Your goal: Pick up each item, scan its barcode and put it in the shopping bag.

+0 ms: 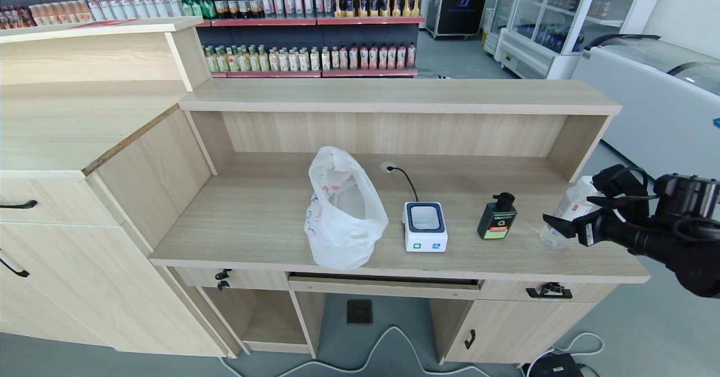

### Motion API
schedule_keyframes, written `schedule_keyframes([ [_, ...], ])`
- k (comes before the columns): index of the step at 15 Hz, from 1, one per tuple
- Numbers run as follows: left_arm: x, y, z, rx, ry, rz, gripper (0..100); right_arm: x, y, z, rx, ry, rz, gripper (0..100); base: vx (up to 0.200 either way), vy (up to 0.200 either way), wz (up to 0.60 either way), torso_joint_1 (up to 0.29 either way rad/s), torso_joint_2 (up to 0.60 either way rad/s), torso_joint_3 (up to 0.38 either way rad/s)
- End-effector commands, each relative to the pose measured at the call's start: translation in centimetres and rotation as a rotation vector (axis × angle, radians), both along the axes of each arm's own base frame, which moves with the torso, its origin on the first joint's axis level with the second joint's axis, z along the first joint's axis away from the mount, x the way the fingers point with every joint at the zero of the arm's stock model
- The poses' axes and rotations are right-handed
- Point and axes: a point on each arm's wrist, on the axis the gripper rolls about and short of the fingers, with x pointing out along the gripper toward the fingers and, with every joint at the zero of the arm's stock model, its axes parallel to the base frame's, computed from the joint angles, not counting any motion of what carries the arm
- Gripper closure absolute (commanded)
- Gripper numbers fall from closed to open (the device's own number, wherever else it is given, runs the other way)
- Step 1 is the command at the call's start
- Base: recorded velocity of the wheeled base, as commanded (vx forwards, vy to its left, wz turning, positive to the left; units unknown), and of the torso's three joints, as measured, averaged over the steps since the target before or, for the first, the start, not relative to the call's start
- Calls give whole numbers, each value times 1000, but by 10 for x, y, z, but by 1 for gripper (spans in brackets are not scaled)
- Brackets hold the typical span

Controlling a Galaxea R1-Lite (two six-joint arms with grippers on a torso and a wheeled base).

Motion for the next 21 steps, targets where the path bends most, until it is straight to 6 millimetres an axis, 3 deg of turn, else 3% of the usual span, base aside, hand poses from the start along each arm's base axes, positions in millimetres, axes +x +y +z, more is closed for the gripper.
schedule_keyframes([
  [1, 0, 0, 0, 0, -1, 1, 0, 14, -3, -10, -19, 2, 42, 0, 0, 0, 0, 0, 0, 0],
  [12, 0, 0, 0, 0, 0, 0, 0, 56, -7, -45, -79, -13, 232, 0, 0, 0, 0, 0, 0, 0],
  [21, 0, 0, 0, 0, 0, 1, 0, 85, 15, -70, -74, -18, 336, 0, 0, 0, 0, 0, 0, 0],
])
